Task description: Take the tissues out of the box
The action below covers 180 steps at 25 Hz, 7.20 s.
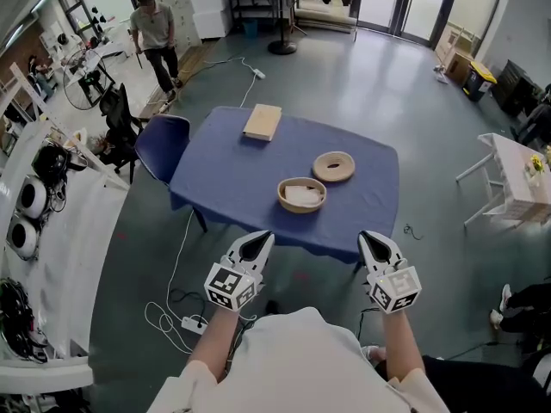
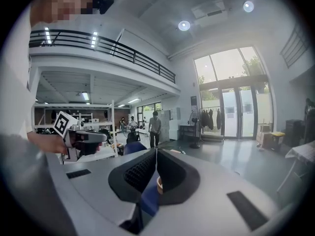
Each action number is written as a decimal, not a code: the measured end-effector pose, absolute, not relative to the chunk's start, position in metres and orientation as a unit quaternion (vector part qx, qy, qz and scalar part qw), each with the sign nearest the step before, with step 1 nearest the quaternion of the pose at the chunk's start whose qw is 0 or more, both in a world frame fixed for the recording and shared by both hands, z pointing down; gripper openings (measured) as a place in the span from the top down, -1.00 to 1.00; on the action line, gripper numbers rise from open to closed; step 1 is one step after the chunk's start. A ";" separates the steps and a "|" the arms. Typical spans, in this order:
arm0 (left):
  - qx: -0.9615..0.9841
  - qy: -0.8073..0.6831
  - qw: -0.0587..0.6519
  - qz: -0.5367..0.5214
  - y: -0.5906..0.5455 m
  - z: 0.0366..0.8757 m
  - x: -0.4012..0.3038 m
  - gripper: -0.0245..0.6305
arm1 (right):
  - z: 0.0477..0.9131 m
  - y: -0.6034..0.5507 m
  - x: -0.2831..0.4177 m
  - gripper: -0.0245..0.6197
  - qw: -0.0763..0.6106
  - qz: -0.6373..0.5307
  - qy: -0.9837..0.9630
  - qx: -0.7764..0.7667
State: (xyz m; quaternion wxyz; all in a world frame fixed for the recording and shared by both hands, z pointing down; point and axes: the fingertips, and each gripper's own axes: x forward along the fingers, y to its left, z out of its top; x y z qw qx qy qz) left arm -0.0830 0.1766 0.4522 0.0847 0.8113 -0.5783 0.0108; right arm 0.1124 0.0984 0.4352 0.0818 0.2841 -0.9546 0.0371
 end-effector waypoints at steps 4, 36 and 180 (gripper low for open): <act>0.818 -0.569 0.080 0.015 0.179 0.454 -0.079 0.91 | 0.435 0.102 0.110 0.82 0.079 0.039 -0.956 0.281; 0.839 -0.536 0.091 0.033 0.180 0.470 -0.128 0.66 | 0.450 0.114 0.067 0.82 0.095 0.063 -0.936 0.333; 0.847 -0.375 0.237 0.294 -0.114 0.719 -0.143 0.90 | 0.642 -0.159 0.055 0.82 0.166 0.287 -0.863 0.382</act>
